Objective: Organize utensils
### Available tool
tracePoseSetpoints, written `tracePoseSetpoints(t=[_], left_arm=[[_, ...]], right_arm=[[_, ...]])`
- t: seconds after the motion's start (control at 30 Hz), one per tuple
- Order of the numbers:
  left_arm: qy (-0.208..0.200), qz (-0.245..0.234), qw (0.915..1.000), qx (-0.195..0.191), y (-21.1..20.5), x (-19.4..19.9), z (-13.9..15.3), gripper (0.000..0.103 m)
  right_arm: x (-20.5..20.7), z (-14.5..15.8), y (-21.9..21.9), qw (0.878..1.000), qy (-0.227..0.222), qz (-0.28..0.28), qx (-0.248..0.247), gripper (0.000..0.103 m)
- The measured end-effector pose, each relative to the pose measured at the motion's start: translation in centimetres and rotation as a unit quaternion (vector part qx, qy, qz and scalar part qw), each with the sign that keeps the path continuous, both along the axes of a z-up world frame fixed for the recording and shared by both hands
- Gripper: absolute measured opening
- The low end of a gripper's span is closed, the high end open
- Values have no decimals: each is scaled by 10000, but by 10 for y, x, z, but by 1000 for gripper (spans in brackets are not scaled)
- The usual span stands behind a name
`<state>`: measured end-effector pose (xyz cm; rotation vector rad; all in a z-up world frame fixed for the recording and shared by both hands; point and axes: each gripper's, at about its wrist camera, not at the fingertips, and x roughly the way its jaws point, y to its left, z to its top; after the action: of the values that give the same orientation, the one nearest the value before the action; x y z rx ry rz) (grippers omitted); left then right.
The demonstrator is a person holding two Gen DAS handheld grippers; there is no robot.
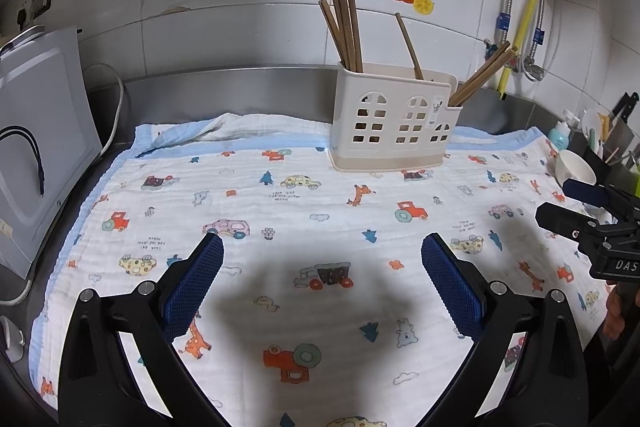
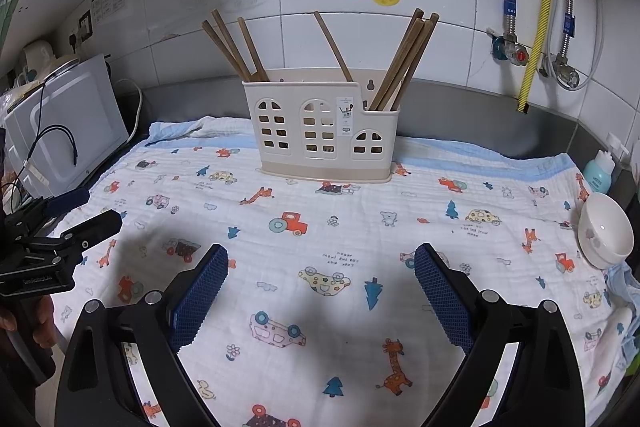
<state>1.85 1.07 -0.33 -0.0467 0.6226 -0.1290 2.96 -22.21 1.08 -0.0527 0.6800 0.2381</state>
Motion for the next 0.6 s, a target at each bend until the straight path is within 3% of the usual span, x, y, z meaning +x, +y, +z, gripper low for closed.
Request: tracePoseSetpoints(t=[0.6], left_arm=[[-2, 16, 10000, -20, 2, 0, -1, 98]], right_arm=[[0, 1, 2, 10000, 7, 3, -4, 91]])
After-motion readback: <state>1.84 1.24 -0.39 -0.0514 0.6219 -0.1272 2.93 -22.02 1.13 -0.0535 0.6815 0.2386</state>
